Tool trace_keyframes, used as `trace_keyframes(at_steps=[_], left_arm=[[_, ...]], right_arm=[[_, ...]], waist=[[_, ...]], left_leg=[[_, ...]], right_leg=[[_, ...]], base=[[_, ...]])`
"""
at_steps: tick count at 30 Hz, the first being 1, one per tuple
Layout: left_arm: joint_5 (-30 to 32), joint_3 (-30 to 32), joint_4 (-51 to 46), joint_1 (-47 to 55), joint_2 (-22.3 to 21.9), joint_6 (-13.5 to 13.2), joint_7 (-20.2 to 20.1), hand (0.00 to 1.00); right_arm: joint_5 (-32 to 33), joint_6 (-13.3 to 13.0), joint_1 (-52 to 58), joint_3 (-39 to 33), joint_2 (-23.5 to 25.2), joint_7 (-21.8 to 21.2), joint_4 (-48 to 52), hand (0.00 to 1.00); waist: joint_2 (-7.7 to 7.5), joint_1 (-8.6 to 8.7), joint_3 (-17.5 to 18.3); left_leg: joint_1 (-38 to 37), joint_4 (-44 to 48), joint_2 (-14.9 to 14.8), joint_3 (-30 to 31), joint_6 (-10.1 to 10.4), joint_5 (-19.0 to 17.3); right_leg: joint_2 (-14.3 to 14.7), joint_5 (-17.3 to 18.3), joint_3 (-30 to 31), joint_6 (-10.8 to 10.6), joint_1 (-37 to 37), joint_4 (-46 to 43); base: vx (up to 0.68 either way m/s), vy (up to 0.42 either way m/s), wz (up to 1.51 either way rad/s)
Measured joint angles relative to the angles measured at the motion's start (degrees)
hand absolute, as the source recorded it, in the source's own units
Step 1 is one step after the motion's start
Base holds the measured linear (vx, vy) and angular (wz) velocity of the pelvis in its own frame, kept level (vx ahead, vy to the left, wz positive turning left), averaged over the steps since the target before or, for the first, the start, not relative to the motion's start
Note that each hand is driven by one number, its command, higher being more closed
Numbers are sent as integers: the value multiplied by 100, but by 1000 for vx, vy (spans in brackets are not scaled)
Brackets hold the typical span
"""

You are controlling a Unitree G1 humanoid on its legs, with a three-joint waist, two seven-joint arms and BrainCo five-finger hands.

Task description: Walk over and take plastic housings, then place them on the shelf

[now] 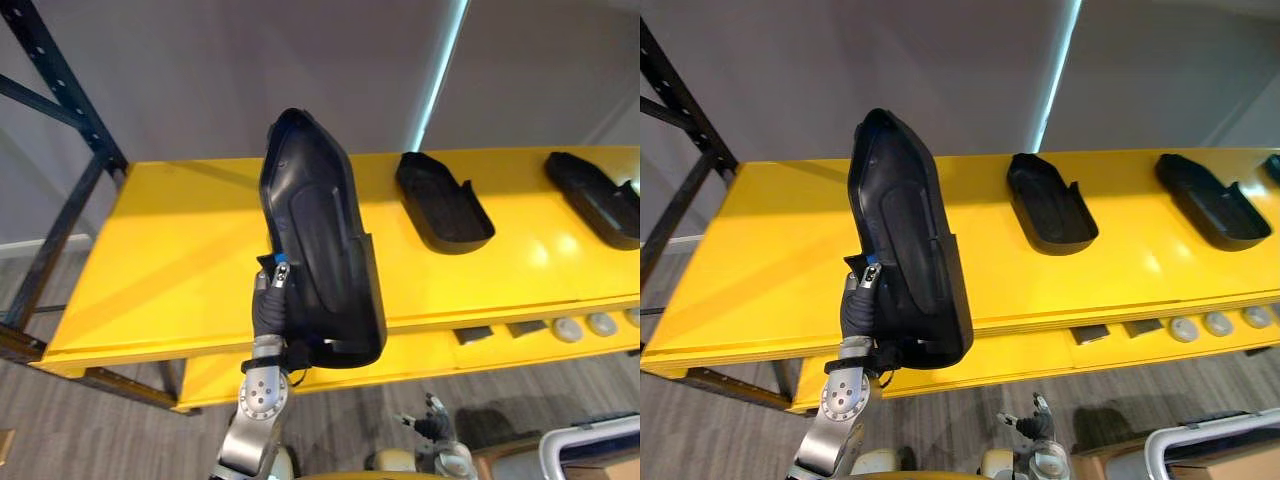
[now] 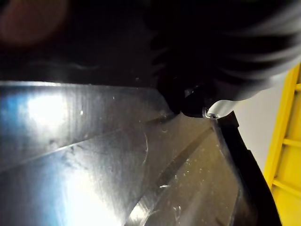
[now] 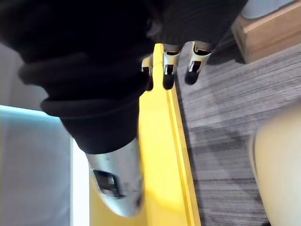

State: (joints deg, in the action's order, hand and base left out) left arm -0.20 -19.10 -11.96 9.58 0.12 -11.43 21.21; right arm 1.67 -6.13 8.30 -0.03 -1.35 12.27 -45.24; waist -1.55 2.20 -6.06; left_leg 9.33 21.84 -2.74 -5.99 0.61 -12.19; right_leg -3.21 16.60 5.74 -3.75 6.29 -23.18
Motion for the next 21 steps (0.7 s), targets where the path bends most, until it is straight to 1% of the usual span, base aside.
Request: trace_keyframes(at_steps=[2, 4, 6, 9, 12, 15, 17, 19, 21], left_arm=[[109, -17, -41, 2, 4, 0, -33, 100], [110, -23, -200, 3, 4, -1, -124, 100], [108, -28, -320, 4, 4, -4, -134, 100], [107, 20, -327, 28, 2, -2, -130, 100], [109, 94, -325, 48, 2, 0, -135, 100], [203, 217, -321, 48, 1, 80, -128, 100], [335, 468, -282, 30, 15, 197, -120, 100], [448, 739, -38, -134, 30, 288, -108, 100], [597, 977, 261, -445, 120, 455, -35, 100]], right_arm=[[1, 8, 31, 0, 37, -7, 36, 0], [26, 5, 113, 4, 142, -7, 151, 0], [56, 3, 106, 4, 208, -6, 173, 0], [56, 4, 124, 3, 240, -6, 173, 0], [56, 5, 236, -6, 256, -7, 199, 0], [54, 5, 432, -14, 274, -11, 319, 0], [53, 6, 503, -8, 278, -17, 347, 0], [51, 5, 599, -10, 277, -28, 345, 0], [50, 9, 654, -8, 254, -115, 329, 0]], waist=[[-13, -10, 4], [-75, -90, 61], [-91, -165, 92], [-95, -172, 107], [-156, -168, 160], [-179, -167, 288], [-183, -158, 312], [-194, -143, 420], [-205, -148, 460]], left_leg=[[-120, -102, -12, 94, 41, 89], [-215, -284, -112, 140, 129, 199], [-222, -393, -207, 112, 189, 260], [-237, -475, -323, 87, 243, 309], [-325, -662, -329, 21, 239, 401], [-365, -805, -331, -62, 225, 448], [-406, -917, -336, -107, 230, 461], [-410, -1020, -328, -148, 221, 480], [-442, -1130, -323, -183, 238, 550]], right_leg=[[-1, -32, -158, 45, -169, 96], [49, -141, -270, 149, -325, 319], [141, -270, -273, 201, -390, 509], [251, -481, -277, 247, -508, 808], [254, -610, -236, 243, -584, 1007], [253, -750, -150, 218, -626, 1233], [253, -861, -64, 204, -702, 1412], [241, -946, -32, 191, -702, 1551], [241, -998, 7, 189, -700, 1615]], base=[[4, -38, 30], [-1, -89, 13], [-16, -73, -4], [-11, -35, -8], [-17, -1, -8], [-13, 19, -16], [-45, 26, -20], [-32, 14, -9], [-11, 3, -9]])
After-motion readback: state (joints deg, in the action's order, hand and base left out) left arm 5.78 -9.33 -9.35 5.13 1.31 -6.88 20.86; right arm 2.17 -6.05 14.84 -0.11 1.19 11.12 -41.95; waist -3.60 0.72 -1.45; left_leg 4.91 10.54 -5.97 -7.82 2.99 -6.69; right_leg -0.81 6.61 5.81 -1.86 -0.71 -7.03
